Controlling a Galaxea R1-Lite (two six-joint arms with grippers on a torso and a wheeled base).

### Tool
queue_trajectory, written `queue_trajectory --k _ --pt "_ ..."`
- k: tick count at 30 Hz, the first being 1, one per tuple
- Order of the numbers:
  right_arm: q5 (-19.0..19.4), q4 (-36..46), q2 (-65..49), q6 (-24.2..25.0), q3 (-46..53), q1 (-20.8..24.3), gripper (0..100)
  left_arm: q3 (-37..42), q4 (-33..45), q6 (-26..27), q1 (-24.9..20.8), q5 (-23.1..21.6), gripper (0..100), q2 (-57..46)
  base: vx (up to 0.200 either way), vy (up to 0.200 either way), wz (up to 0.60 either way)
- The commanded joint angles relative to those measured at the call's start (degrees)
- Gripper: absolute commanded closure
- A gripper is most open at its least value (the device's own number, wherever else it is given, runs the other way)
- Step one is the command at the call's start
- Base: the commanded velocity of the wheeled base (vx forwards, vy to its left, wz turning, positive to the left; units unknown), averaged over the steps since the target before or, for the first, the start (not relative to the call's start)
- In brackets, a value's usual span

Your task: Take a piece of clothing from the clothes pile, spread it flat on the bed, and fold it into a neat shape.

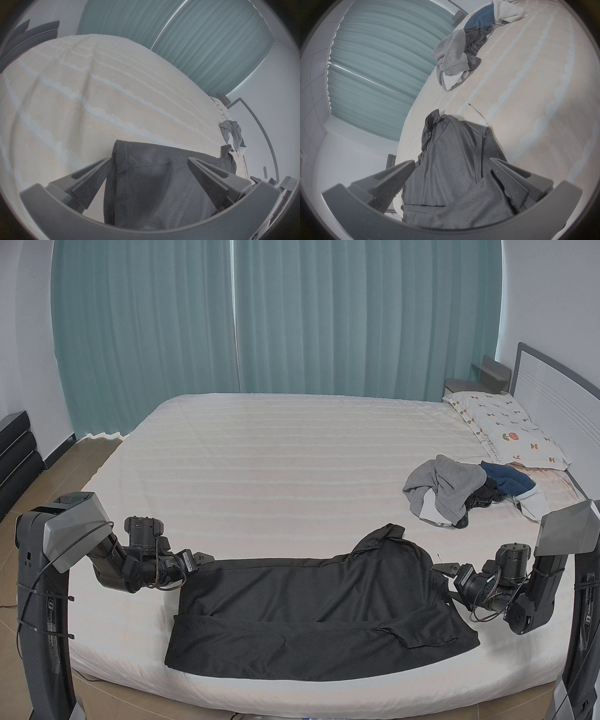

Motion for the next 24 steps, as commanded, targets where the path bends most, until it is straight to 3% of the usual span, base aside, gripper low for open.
queue_trajectory --k 1,5,6,16,24 --pt "0.04 -0.01 0.08 0.00 0.01 0.03 0 0.05 -0.38 -0.06 0.00 0.18 0 0.22 0.000 0.000 0.00" --pt "0.04 -0.01 0.08 0.00 0.01 0.03 0 0.05 -0.38 -0.23 0.00 0.18 0 0.05 0.000 0.000 0.00" --pt "0.04 -0.01 0.08 0.00 0.01 -0.06 0 0.05 -0.38 -0.41 -0.09 0.18 100 0.05 0.000 0.000 0.00" --pt "0.04 -0.01 0.08 0.00 -0.26 0.03 0 -0.74 -0.46 -1.20 0.26 1.59 100 -0.13 0.000 0.000 0.00" --pt "-0.05 -0.01 0.08 0.00 -0.43 -0.06 0 -0.83 -6.00 -8.85 1.67 2.38 100 -0.57 0.000 0.000 0.00"
